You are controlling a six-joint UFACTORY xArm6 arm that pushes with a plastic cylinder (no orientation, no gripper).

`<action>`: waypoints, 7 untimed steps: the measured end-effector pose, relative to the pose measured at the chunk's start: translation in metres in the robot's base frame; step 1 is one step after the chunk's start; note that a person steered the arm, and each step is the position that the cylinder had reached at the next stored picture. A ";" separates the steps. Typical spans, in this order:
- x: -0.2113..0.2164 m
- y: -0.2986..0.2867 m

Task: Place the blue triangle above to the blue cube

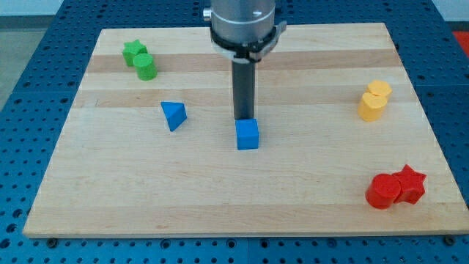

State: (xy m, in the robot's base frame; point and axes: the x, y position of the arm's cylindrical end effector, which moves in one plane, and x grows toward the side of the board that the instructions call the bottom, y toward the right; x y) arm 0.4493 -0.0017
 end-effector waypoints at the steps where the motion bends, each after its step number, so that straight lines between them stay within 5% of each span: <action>1: 0.035 0.000; 3: 0.083 0.000; 4: 0.059 0.002; 6: -0.131 -0.008; 7: -0.183 -0.080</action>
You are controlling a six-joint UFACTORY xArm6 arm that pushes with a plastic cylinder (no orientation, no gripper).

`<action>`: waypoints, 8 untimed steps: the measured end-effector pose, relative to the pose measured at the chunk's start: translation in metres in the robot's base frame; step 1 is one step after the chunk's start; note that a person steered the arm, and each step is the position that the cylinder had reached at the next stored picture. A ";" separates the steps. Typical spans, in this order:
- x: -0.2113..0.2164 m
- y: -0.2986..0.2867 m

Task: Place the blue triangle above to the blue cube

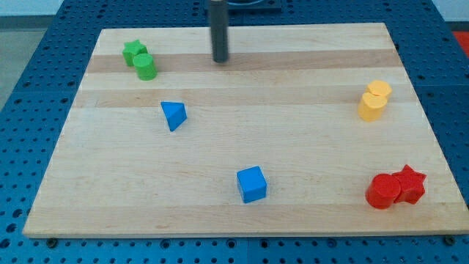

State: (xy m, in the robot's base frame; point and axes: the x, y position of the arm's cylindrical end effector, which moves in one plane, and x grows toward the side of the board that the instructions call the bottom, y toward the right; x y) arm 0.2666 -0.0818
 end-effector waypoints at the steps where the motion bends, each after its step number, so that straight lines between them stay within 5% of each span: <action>1: 0.004 -0.103; 2: 0.004 -0.117; 5: 0.104 -0.112; 8: 0.161 -0.040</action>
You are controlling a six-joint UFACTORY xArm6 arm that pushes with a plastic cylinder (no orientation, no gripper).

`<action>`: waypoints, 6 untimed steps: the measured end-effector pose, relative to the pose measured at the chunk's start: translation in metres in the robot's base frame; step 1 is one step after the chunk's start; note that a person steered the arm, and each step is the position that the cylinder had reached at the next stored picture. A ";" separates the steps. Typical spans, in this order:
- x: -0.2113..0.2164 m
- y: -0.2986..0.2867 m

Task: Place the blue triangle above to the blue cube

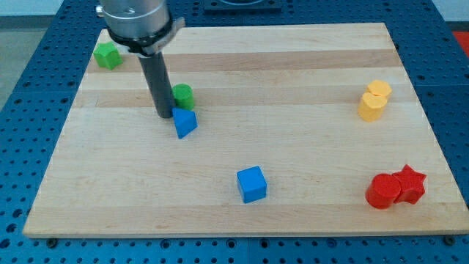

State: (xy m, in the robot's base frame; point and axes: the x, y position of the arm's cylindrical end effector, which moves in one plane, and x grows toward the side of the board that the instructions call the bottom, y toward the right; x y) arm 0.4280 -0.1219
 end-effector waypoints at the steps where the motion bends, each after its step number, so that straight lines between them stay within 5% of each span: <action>1: 0.013 0.013; 6: 0.076 0.088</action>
